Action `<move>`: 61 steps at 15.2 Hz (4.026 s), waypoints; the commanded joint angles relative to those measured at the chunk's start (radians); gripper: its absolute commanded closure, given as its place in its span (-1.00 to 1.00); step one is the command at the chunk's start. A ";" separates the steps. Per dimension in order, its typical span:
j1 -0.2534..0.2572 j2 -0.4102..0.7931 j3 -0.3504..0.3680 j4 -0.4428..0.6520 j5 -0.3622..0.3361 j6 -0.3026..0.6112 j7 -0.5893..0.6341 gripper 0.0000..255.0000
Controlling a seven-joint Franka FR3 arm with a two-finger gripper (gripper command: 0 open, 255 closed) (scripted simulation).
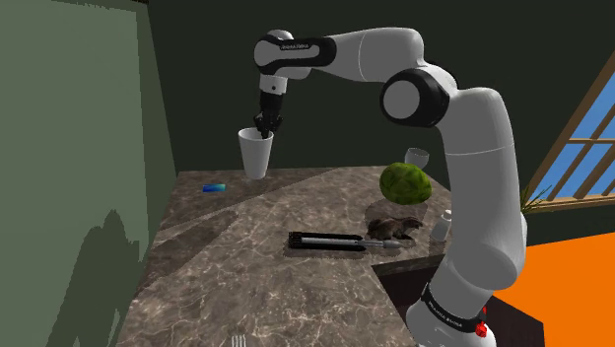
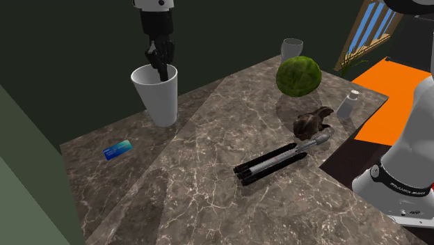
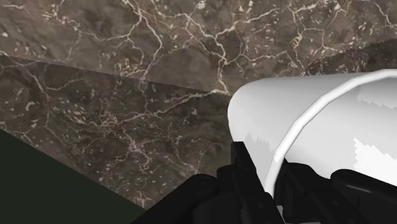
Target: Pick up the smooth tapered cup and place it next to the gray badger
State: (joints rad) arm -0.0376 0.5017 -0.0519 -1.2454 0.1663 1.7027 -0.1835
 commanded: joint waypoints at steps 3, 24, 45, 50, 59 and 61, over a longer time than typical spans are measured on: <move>-0.002 0.006 0.000 0.062 -0.001 -0.056 0.008 1.00; -0.191 -0.434 -0.130 -0.366 -0.035 -0.111 -0.309 1.00; -0.293 -0.545 -0.230 -0.550 -0.078 -0.056 -0.514 1.00; -0.293 -0.545 -0.230 -0.617 -0.077 0.011 -0.519 1.00; -0.293 -0.530 -0.230 -0.721 -0.071 0.129 -0.533 1.00; -0.293 -0.524 -0.231 -0.742 -0.069 0.155 -0.536 1.00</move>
State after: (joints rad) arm -0.3307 -0.0215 -0.2824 -1.9738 0.0971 1.8441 -0.7186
